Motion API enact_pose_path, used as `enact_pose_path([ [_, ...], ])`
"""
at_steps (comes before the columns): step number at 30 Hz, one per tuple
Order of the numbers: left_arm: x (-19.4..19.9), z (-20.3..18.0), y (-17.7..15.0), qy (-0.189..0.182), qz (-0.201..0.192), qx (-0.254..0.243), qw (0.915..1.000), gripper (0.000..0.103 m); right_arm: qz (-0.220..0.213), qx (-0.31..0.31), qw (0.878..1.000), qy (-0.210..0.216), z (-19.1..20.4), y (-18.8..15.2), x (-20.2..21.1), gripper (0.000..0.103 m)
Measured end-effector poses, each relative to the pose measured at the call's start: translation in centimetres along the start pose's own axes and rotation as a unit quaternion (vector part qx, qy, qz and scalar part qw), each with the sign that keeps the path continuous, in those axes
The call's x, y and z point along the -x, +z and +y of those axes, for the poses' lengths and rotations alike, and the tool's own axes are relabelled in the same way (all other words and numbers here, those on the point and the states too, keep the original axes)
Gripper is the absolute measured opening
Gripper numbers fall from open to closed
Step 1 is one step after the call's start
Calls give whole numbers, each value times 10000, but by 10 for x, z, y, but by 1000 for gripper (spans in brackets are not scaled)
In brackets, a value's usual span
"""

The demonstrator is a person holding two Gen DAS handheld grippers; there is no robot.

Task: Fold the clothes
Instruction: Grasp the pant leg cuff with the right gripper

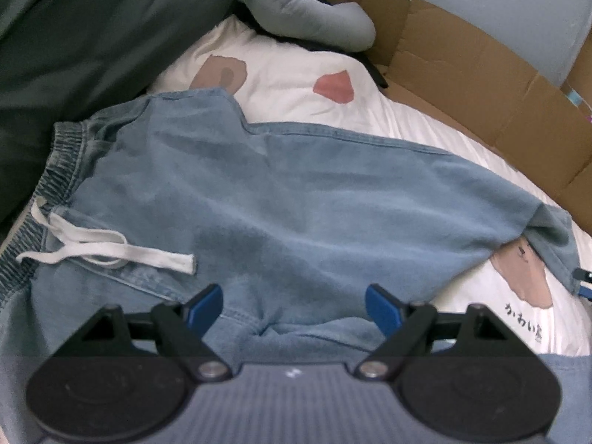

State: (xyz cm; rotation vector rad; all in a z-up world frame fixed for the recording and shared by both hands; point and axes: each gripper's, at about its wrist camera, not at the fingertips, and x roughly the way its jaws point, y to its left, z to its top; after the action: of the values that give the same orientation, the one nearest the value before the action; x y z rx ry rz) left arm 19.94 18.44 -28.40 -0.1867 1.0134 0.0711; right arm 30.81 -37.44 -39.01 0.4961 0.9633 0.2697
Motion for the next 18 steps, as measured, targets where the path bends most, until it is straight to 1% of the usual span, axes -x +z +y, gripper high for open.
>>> enact_pose_path([
  [4, -8, -3, -4, -19, 39, -161, 9999, 86, -20, 241, 9995, 215, 4, 0, -7, 75],
  [5, -11, -5, -5, -10, 55, -244, 9997, 86, -21, 229, 9994, 244, 3, 0, -6, 66],
  [6, -13, -7, -7, 0, 76, -308, 9995, 86, -13, 199, 9994, 267, 1, 0, -5, 49],
  [7, -14, -9, -9, 18, 92, -390, 9992, 86, 16, 140, 9996, 238, -3, 1, -4, 40],
  [8, -15, -12, -11, 40, 104, -497, 9987, 86, 38, 136, 9996, 233, -5, 2, -2, 21],
  [9, -15, -15, -13, 62, 117, -605, 9981, 86, 53, 161, 9995, 249, -6, 3, 0, 13],
  [11, -15, -20, -19, 40, 154, -804, 9966, 86, 59, 255, 9994, 239, -6, 7, 6, 11],
  [13, -15, -22, -23, 44, 199, -900, 9957, 86, 22, 431, 9990, 151, 0, 11, 13, 10],
  [18, -14, -25, -22, 53, 164, -941, 9954, 86, -71, 625, 9979, -129, 0, 33, 40, 8],
])
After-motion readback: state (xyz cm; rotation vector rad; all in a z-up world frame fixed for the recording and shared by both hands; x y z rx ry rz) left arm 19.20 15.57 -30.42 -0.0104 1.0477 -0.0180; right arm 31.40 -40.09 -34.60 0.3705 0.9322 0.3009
